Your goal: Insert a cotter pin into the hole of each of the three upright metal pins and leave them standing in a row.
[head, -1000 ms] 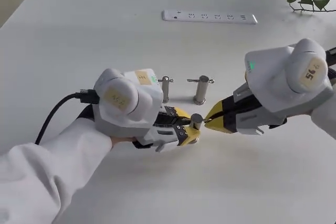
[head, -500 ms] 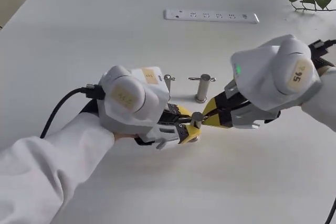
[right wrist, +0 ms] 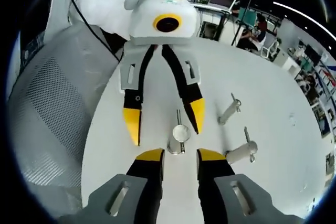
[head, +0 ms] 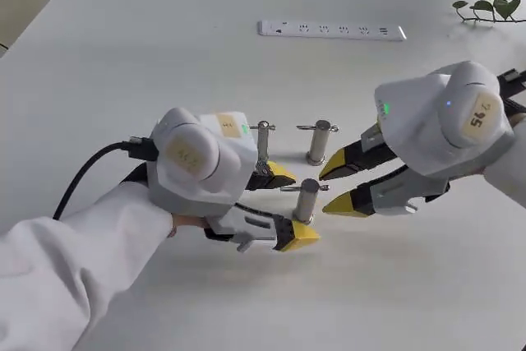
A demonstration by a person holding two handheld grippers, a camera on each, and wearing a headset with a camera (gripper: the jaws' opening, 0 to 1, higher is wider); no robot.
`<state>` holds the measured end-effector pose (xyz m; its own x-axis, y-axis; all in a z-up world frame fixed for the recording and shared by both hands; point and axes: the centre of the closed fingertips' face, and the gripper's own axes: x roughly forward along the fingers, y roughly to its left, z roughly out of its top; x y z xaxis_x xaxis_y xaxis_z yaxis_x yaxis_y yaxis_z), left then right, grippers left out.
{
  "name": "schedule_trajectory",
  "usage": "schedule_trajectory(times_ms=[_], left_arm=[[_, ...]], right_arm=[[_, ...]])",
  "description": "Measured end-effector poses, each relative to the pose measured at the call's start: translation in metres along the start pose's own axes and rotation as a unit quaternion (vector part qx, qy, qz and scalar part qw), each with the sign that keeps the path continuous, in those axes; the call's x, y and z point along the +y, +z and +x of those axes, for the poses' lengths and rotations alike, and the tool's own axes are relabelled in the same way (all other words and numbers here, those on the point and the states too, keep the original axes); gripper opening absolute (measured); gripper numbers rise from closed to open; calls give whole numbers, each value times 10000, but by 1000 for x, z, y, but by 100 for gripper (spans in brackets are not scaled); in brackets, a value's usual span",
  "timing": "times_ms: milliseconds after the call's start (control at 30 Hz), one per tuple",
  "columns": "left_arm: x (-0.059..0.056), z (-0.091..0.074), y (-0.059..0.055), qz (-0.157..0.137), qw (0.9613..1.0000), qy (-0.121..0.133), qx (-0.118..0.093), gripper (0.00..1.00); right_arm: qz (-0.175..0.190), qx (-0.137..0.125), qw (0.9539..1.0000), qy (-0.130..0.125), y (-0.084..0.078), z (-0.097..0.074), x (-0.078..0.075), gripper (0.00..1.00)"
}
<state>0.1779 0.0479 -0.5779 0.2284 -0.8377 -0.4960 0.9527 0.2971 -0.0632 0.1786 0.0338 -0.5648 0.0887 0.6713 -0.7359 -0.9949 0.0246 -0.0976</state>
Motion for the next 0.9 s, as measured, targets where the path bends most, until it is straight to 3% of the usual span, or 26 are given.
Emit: schedule_trajectory(times_ms=[100,200,300,467,667,900], left_arm=[[-8,-5,0,-279,9994,-185,-118,73],[-15,-11,0,-454,9981,-328,-245,91],[-16,-17,-3,-543,9978,-312,-238,99],[-8,-27,-15,-694,9975,-53,-93,99],[-5,-39,-21,-887,9960,34,-51,99],[7,-49,-27,-920,9954,272,14,99]], right_arm=[[363,-316,9988,-11,2,1,-4,28],[557,-523,9971,56,10,6,0,26],[652,-568,9962,62,9,11,0,25],[793,-622,9949,64,11,22,-4,22],[858,-638,9942,146,13,29,-1,14],[600,-716,9956,64,16,30,-1,9]])
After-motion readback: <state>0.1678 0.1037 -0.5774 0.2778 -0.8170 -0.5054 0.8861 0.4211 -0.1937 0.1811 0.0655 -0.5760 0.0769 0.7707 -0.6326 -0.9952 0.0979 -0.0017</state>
